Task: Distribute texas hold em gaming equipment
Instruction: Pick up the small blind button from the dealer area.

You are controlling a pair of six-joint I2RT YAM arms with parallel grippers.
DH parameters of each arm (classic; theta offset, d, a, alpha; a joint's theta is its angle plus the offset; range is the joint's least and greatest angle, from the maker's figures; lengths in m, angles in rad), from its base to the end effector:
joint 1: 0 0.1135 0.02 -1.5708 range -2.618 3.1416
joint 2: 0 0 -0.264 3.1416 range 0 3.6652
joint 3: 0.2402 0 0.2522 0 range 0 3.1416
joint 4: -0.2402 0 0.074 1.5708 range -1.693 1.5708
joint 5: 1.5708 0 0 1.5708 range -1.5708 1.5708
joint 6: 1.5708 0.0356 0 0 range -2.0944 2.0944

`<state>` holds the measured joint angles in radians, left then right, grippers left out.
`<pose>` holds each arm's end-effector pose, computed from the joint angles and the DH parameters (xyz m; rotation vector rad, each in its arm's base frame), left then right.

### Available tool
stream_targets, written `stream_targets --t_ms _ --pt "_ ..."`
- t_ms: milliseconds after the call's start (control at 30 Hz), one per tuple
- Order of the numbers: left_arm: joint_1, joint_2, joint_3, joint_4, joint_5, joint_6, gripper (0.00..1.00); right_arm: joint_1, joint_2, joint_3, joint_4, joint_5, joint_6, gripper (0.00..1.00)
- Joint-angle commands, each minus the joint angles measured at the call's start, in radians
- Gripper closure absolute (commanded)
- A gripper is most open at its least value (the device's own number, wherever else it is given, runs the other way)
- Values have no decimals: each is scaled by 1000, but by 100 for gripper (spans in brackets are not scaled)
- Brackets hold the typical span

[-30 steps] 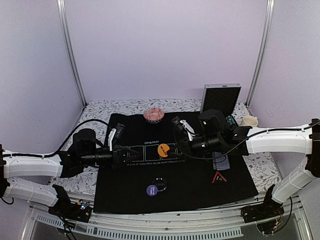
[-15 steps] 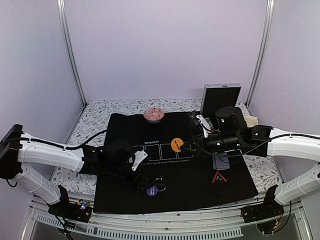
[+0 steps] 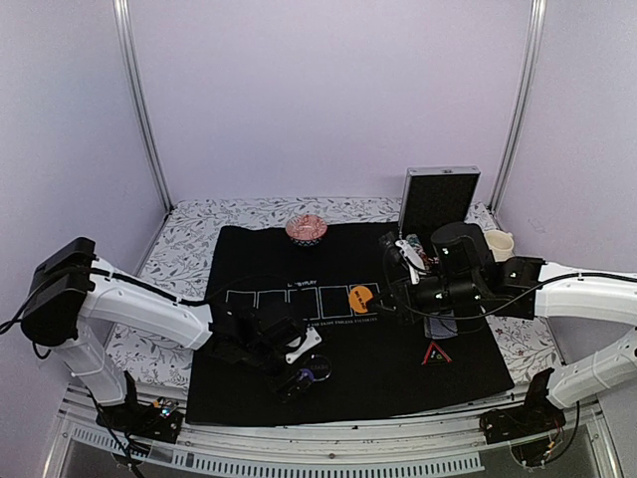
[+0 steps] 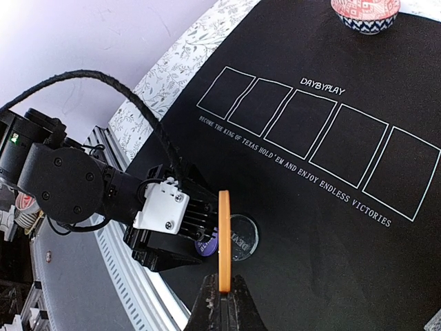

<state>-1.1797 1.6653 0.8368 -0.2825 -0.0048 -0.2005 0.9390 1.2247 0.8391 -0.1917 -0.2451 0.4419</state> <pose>0.1158 -0.2804 0.1381 1.2945 2.4326 -0.4055 0.1530 0.2237 0.2661 -0.7210 2.2111 1.0215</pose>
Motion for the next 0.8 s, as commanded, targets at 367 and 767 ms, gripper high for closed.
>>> stream_targets --t_ms 367,767 --pt "-19 61 57 -40 47 47 32 -6 -31 -17 -5 10 18 98" --pt "-4 59 47 -59 83 35 46 -6 -43 -21 -18 20 25 98"
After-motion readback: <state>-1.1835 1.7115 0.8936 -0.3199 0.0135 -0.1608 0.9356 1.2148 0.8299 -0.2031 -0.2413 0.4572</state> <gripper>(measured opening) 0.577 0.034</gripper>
